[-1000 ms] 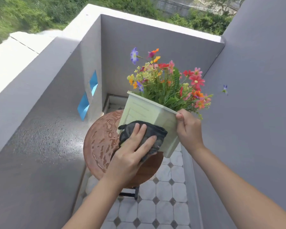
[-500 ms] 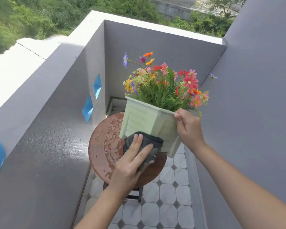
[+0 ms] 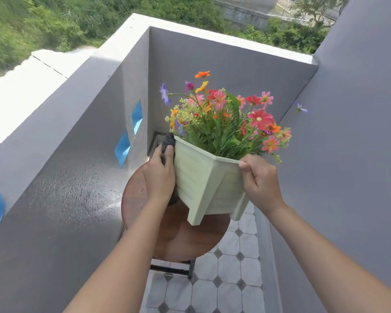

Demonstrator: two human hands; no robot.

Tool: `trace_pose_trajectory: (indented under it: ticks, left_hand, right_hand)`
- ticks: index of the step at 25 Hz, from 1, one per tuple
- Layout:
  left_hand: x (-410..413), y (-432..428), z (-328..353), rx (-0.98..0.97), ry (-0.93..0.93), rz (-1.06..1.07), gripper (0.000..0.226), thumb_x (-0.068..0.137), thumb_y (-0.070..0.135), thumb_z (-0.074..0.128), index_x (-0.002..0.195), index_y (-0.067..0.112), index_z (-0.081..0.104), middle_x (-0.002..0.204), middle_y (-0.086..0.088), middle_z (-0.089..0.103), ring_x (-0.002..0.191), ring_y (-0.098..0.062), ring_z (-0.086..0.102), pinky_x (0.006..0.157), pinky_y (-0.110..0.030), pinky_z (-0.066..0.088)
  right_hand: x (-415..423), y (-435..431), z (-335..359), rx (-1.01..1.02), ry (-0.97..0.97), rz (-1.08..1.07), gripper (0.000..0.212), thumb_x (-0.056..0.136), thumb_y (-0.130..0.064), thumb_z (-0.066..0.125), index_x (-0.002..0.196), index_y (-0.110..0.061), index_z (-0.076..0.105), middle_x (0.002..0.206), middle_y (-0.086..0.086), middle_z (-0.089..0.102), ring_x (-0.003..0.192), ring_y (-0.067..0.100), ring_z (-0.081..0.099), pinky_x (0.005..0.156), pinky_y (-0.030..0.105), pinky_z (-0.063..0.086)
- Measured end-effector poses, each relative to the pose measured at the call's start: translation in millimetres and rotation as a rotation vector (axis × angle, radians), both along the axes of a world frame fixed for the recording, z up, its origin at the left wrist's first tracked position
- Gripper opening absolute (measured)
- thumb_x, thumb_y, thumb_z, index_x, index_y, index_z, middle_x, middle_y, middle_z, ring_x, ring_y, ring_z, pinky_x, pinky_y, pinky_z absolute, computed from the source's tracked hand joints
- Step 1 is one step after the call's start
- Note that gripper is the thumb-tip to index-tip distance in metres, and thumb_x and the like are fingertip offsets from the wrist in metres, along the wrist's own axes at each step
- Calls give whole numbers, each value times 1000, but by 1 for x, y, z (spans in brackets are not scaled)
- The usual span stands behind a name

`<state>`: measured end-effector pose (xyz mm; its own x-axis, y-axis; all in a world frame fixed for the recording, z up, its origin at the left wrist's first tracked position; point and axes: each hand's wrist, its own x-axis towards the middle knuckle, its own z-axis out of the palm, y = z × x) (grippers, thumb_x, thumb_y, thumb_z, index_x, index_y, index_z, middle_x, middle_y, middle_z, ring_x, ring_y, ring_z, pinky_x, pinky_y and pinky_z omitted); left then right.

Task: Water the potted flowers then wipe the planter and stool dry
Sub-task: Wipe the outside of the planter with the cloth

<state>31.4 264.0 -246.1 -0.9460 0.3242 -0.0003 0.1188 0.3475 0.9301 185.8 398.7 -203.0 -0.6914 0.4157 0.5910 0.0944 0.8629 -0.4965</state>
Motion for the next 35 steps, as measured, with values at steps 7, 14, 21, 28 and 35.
trace_pose_trajectory:
  ticks: [7, 14, 21, 28, 35]
  left_hand:
    - [-26, -35, -4, 260, -375, -375, 33, 72, 49, 76, 100, 32, 68, 98, 6, 74, 95, -19, 69, 89, -48, 52]
    - [-11, -60, 5, 465, -307, -347, 34, 73, 4, 74, 100, 22, 64, 89, 13, 74, 85, -5, 68, 68, -17, 52]
    - [13, -67, 5, 253, -168, -195, 39, 63, 47, 81, 98, 37, 66, 96, 14, 72, 94, -10, 67, 85, -39, 53]
    - [49, -61, 29, 194, 33, -232, 35, 76, 16, 77, 108, 15, 64, 80, 32, 63, 78, 28, 51, 64, 4, 35]
    - [72, -68, 28, 163, 102, -54, 43, 74, 31, 78, 115, 26, 64, 95, 25, 64, 92, 18, 56, 76, 3, 35]
  right_hand:
    - [6, 1, -7, -36, 37, 8, 61, 99, -45, 22, 69, -1, 53, 66, -6, 41, 62, 1, 30, 57, 11, 26]
    - [13, 9, -22, -36, -81, 106, 43, 100, -40, 23, 107, -18, 59, 94, -4, 59, 86, 8, 54, 80, 2, 35]
    - [37, -15, -2, -129, -212, 134, 40, 86, -8, 42, 123, -20, 52, 117, -5, 55, 112, 12, 52, 98, 13, 34]
    - [34, -65, 47, 110, -711, -173, 55, 83, -50, 35, 134, -31, 44, 119, -5, 64, 108, 24, 56, 85, 31, 43]
    - [13, -78, 30, 275, -515, -329, 39, 88, -38, 35, 73, -15, 63, 61, -2, 65, 52, 25, 61, 56, 29, 44]
